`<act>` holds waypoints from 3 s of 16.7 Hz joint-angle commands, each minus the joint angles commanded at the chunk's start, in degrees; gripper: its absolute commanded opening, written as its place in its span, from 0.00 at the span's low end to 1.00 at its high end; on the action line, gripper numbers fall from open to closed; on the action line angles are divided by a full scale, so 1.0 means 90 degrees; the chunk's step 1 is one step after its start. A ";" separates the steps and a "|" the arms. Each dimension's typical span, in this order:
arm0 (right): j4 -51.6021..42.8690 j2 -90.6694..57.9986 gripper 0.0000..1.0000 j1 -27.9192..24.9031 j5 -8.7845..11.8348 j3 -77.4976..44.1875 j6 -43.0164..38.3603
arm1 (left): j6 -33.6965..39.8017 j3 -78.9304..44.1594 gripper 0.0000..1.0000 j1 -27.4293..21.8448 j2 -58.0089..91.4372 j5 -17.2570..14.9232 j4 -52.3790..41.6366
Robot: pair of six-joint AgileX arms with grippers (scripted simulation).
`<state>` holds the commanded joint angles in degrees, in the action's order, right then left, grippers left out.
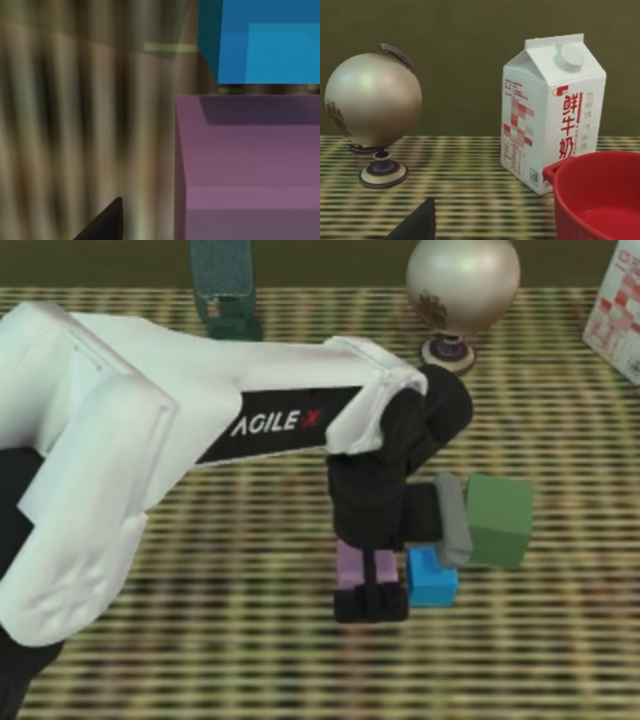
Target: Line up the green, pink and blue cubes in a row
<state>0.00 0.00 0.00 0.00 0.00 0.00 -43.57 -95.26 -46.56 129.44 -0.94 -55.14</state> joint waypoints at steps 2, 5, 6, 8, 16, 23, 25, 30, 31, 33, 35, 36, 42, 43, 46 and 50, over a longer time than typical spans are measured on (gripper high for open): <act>0.0000 0.0000 1.00 0.0000 0.0000 0.0000 0.0000 | 0.0000 0.0000 1.00 0.0000 0.0000 0.0000 0.0000; 0.0000 0.0000 1.00 0.0000 0.0000 0.0000 0.0000 | 0.0002 -0.0100 1.00 0.0029 -0.0034 0.0002 -0.0111; 0.0000 0.0000 1.00 0.0000 0.0000 0.0000 0.0000 | 0.0001 -0.0215 1.00 0.0040 -0.0074 0.0004 -0.0265; 0.0000 0.0000 1.00 0.0000 0.0000 0.0000 0.0000 | -0.0008 -0.0512 1.00 0.0069 -0.0192 0.0006 -0.0723; 0.0000 0.0000 1.00 0.0000 0.0000 0.0000 0.0000 | 0.0000 -0.1049 1.00 0.0111 -0.0438 0.0005 -0.1503; -0.0789 -0.1203 1.00 -0.0316 0.0014 -0.1158 -0.0461 | 0.0499 0.0101 1.00 0.0736 -0.1788 0.0066 -0.0712; -0.1302 -0.2071 1.00 -0.0501 0.0009 -0.1919 -0.0748 | 0.0809 0.0881 1.00 0.1116 -0.2687 0.0091 -0.0228; -0.2907 -0.5150 1.00 -0.1067 -0.0009 -0.4187 -0.1615 | 0.1776 0.3391 1.00 0.2255 -0.5535 0.0140 0.1263; -0.3255 -0.5839 1.00 -0.1190 -0.0011 -0.4666 -0.1800 | 0.1989 0.3943 1.00 0.2496 -0.6166 0.0146 0.1589; -0.3953 -0.7197 1.00 -0.1436 -0.0015 -0.5613 -0.2170 | 0.2424 0.5059 1.00 0.2976 -0.7454 0.0154 0.2258; -0.4631 -0.8457 1.00 -0.1676 -0.0016 -0.6524 -0.2532 | 0.2862 0.6160 1.00 0.3444 -0.8749 0.0158 0.2935; -0.4953 -0.9030 1.00 -0.1792 -0.0015 -0.6961 -0.2705 | 0.3078 0.6691 1.00 0.3668 -0.9386 0.0158 0.3272; -0.6521 -1.1844 1.00 -0.2371 -0.0011 -0.9235 -0.3582 | 0.4228 0.9349 1.00 0.4781 -1.2729 0.0136 0.5108; -0.6705 -1.2201 1.00 -0.2442 -0.0012 -0.9525 -0.3690 | 0.4379 0.9670 1.00 0.4915 -1.3154 0.0130 0.5356; -0.7086 -1.2927 1.00 -0.2596 -0.0012 -1.0149 -0.3920 | 0.4716 1.0350 1.00 0.5201 -1.4066 0.0113 0.5915; -0.7221 -1.3166 1.00 -0.2653 -0.0012 -1.0388 -0.4004 | 0.4842 1.0585 1.00 0.5301 -1.4382 0.0104 0.6126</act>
<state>-64.99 -118.50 -23.88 -0.11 -93.49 -36.03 0.00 0.00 1.15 0.00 0.00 0.00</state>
